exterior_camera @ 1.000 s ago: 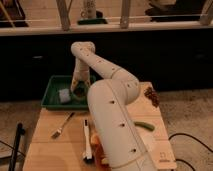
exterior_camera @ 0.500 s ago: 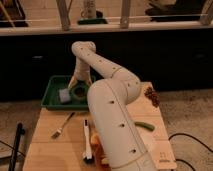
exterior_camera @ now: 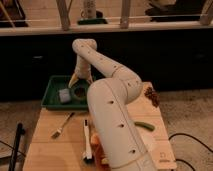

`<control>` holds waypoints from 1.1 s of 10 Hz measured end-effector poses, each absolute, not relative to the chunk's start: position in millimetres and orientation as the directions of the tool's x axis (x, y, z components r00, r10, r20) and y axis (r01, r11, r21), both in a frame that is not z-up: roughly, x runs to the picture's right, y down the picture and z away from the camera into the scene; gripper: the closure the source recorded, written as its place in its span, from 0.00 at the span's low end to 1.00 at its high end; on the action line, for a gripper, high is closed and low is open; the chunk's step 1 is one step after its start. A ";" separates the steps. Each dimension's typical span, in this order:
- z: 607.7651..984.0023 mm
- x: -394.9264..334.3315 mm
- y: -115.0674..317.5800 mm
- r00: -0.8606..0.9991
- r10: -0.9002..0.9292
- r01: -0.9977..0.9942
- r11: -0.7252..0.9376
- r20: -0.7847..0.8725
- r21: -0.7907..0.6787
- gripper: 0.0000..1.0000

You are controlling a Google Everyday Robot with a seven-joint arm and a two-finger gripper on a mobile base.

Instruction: Stack cups into tray

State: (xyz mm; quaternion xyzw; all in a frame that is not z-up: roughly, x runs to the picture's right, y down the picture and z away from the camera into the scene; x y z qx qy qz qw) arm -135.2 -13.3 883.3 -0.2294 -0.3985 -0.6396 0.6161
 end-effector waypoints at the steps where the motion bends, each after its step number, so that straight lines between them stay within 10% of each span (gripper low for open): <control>1: 882.9 -133.8 -15.3 -0.134 -0.603 0.972 0.076 0.786 0.224 0.20; 11: 879.4 -125.8 -29.8 -0.137 -0.596 0.971 0.077 0.791 0.226 0.20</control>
